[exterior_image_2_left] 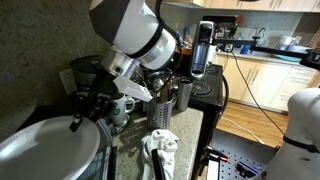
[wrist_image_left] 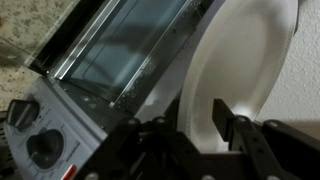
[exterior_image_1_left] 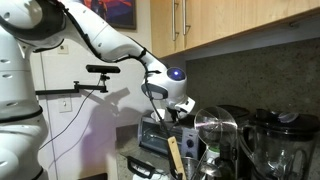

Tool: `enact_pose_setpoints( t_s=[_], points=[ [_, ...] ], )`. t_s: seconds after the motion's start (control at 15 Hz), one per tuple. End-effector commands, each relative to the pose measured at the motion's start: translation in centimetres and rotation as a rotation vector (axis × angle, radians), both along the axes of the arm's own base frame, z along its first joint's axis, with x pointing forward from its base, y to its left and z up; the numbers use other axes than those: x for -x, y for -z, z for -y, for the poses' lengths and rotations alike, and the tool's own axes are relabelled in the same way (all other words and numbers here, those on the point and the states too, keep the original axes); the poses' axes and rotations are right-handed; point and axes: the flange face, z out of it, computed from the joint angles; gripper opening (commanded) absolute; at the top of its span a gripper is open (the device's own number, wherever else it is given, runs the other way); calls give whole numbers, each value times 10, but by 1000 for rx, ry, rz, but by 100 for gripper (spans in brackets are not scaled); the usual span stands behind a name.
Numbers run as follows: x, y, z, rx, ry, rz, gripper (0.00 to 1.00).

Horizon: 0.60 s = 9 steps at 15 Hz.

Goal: Open the mini oven door then place the plate on top of the mini oven

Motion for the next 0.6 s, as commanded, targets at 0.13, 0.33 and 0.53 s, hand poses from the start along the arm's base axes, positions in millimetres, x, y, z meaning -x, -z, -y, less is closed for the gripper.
enact_pose_setpoints(
  t_s=[0.13, 0.33, 0.53],
  points=[
    [-1, -21, 16, 22, 18, 34, 88],
    [4, -28, 23, 98, -31, 10, 100],
    [10, -35, 27, 233, -97, -25, 100]
  ],
)
